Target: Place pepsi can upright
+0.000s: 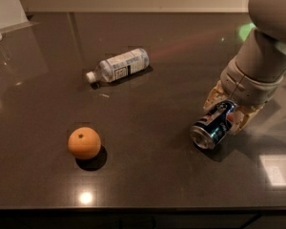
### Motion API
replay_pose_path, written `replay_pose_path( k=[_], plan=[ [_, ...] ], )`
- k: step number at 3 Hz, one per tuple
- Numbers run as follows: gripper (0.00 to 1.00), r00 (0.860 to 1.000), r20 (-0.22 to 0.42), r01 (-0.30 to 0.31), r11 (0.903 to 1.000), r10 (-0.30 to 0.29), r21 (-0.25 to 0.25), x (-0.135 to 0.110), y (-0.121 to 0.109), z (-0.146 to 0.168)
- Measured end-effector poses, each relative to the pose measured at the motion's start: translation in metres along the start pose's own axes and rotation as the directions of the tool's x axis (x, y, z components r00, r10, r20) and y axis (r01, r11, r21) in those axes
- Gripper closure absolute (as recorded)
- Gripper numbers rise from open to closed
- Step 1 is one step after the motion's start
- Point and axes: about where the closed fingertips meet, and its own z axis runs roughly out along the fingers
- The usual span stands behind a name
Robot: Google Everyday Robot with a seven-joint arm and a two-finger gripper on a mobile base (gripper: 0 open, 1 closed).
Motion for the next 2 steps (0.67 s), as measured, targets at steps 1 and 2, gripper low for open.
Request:
replay_pose_path(
  k=[1,2],
  plan=[
    [1.0,0.991,-0.062,0.126,0.9894,-0.122,0.072,-0.004,-0.018,-0.023],
    [1.0,0.961,-0.124,0.263,0.9537,-0.246,0.147,-0.006,-0.038,-0.049]
  ],
)
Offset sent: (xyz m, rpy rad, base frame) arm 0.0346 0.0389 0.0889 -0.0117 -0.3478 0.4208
